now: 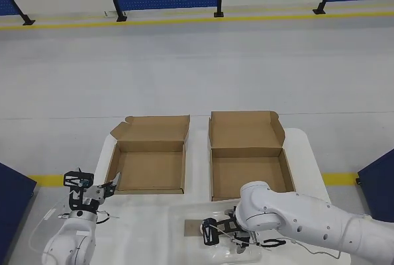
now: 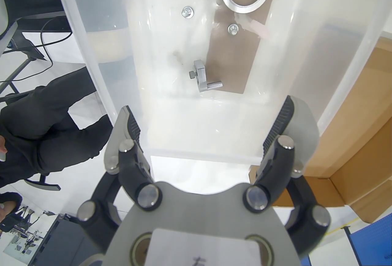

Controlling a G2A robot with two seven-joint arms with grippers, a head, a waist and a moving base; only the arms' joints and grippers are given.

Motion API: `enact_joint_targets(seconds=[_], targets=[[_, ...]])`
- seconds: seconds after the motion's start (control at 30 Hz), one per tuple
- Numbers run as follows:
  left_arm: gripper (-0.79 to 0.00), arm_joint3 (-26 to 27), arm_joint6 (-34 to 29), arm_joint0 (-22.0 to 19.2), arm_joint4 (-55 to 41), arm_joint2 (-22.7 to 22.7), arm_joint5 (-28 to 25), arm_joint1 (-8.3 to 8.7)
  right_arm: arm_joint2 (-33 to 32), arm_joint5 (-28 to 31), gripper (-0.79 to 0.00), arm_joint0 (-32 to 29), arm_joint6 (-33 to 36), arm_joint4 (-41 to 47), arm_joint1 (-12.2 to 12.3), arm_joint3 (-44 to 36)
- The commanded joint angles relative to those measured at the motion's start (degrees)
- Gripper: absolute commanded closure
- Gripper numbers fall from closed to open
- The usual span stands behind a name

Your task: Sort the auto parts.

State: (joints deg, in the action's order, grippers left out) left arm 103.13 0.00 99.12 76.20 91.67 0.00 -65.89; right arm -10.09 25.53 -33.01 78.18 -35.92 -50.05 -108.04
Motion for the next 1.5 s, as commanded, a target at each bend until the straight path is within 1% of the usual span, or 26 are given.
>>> enact_joint_targets(seconds=[0.0, 0.57, 0.8, 1.03, 1.1, 1.23, 1.47], targets=[[-0.785, 0.0, 0.0, 0.0, 0.0, 0.0, 0.0, 0.00, 0.4, -0.5, -0.785, -0.7, 0.0, -2.4, -0.1, -0.2], [-0.785, 0.0, 0.0, 0.0, 0.0, 0.0, 0.0, 0.00, 0.4, 2.0, -0.785, -4.6, -1.4, -4.8, -3.3, 5.4], [-0.785, 0.0, 0.0, 0.0, 0.0, 0.0, 0.0, 0.00, 0.4, 1.8, -0.785, -6.1, -1.2, -4.6, -4.4, 8.0], [-0.785, 0.0, 0.0, 0.0, 0.0, 0.0, 0.0, 0.00, 0.4, 1.8, -0.785, -6.1, -1.2, -4.6, -4.4, 8.0], [-0.785, 0.0, 0.0, 0.0, 0.0, 0.0, 0.0, 0.00, 0.4, 1.1, -0.785, -6.7, -2.0, -6.8, -4.4, 7.8], [-0.785, 0.0, 0.0, 0.0, 0.0, 0.0, 0.0, 0.00, 0.4, -0.4, -0.785, -7.7, 0.0, -8.6, -4.8, 7.1], [-0.785, 0.0, 0.0, 0.0, 0.0, 0.0, 0.0, 0.00, 0.4, -0.8, -0.785, -8.8, 1.4, -10.1, -5.6, 7.7]])
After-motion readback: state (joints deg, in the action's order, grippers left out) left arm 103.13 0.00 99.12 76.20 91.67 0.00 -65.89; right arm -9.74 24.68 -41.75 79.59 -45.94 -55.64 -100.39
